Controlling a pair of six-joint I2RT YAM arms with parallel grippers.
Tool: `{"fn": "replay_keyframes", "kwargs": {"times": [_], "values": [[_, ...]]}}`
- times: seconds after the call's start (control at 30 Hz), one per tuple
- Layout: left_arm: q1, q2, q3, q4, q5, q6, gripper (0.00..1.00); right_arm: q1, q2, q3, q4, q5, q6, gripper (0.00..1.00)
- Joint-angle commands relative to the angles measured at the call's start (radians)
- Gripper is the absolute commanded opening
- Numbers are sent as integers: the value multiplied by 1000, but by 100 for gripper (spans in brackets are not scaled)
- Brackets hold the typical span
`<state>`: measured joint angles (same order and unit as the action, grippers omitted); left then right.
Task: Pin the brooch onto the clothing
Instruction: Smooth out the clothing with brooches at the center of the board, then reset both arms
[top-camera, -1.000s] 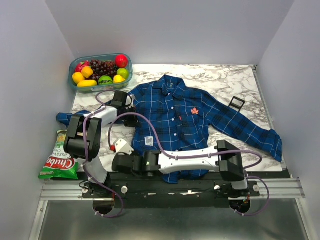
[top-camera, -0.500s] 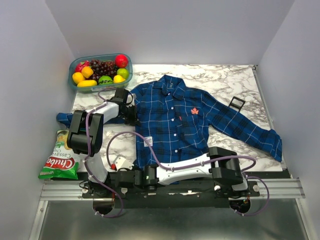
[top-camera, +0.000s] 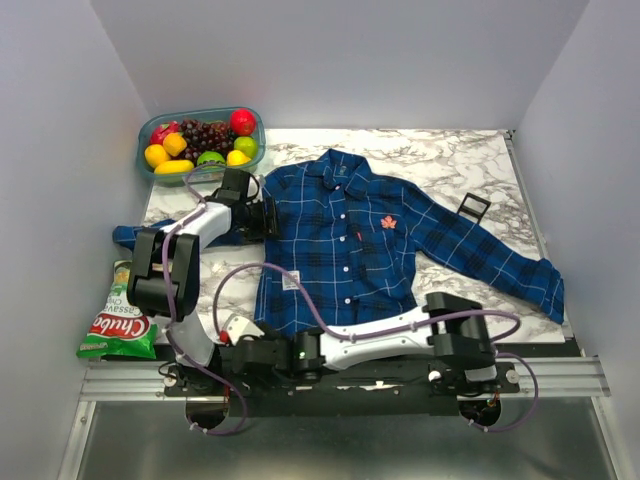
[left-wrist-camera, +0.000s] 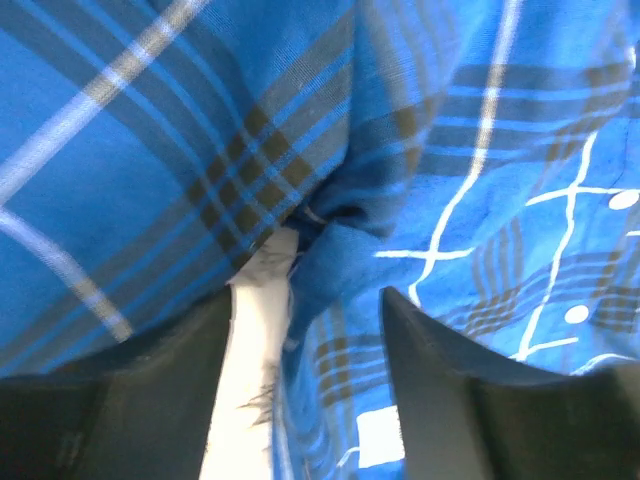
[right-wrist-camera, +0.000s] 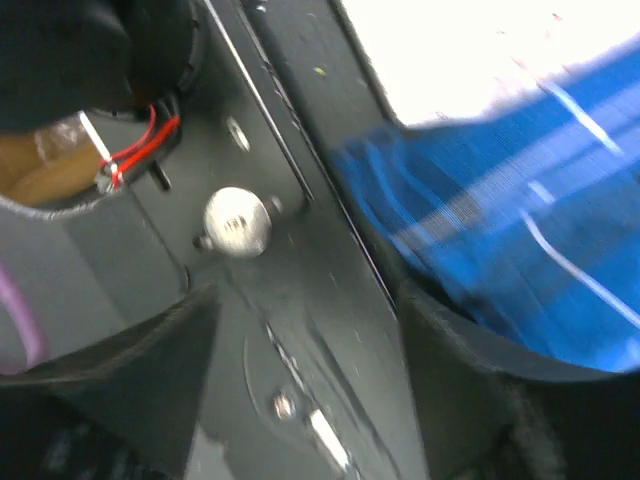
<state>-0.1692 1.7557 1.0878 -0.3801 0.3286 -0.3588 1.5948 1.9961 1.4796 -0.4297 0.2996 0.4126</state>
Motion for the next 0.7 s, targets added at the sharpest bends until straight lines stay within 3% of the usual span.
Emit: {"fn": "replay_keyframes", "kwargs": {"times": [0.0, 0.1, 0.33, 0.53, 0.67], "values": [[8, -151, -23, 76, -121, 27, 84, -71, -204, -144, 78, 10, 67, 86], [10, -263, -72, 121, -192, 27, 99, -162, -305, -240, 143, -10, 86, 88], [13, -474, -160, 156, -244, 17, 99, -412, -525, -491, 230, -36, 129, 90], [49, -643, -213, 126, -155, -48, 99, -689, -758, -723, 238, -79, 179, 93], [71, -743, -226, 66, -122, -37, 99, -873, -998, -847, 227, -119, 180, 95]]}}
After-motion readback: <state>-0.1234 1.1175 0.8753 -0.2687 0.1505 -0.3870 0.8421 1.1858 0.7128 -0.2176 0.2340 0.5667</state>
